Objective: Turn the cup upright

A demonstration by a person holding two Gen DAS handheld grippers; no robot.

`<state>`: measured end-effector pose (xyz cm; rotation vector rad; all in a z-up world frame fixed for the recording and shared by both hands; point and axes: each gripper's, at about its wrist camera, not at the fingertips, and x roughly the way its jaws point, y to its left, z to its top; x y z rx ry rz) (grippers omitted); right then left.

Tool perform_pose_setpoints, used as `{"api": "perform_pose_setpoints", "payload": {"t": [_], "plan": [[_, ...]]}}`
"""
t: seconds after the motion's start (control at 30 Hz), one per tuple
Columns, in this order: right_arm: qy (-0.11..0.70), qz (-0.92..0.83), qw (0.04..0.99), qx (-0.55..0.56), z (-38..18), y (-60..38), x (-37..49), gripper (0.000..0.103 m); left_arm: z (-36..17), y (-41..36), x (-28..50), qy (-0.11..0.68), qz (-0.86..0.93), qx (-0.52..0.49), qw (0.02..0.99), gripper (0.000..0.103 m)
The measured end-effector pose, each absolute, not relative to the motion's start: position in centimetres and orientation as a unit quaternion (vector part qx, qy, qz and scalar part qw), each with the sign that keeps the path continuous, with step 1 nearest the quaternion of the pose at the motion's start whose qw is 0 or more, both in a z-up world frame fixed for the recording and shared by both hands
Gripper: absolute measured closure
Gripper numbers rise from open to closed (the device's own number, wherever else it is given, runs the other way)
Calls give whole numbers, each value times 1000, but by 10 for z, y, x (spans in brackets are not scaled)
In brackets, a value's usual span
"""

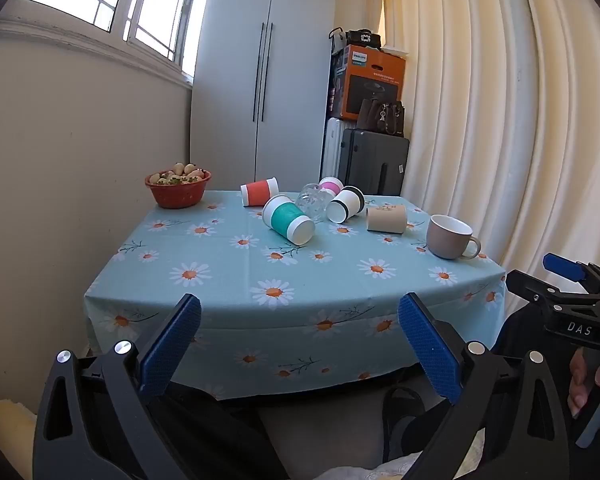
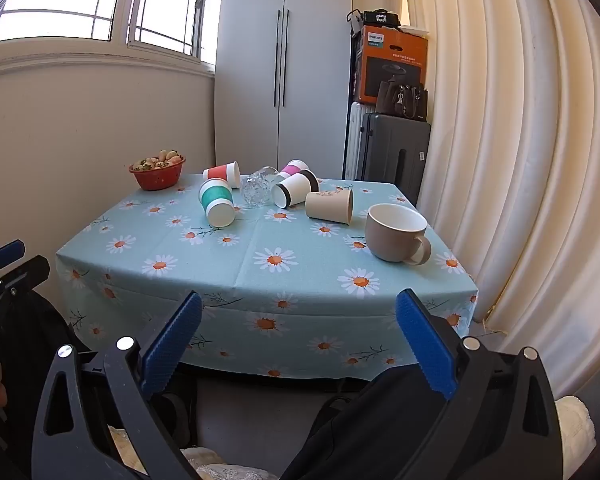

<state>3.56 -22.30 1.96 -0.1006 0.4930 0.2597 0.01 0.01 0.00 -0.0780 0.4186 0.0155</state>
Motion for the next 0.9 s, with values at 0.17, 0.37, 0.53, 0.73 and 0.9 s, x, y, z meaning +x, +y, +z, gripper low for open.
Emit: {"api": "perform_pose_setpoints", "payload": {"t": [0.17,0.37,0.53,0.73,0.9], "plan": [[245,129,960,-48,20,-223,36,7,0,0,0,208,7,-40,977,7],[244,128,960,-49,20,-223,35,7,0,2,1,207,8,-40,977,7],[246,128,960,-49,20,-223,36,7,0,0,0,207,7,-40,977,7],[246,128,959,-49,20,-222,36,7,0,0,0,207,7,-40,977,7],[248,127,959,-49,19,-223,37,7,0,0,0,207,8,-40,977,7]]}}
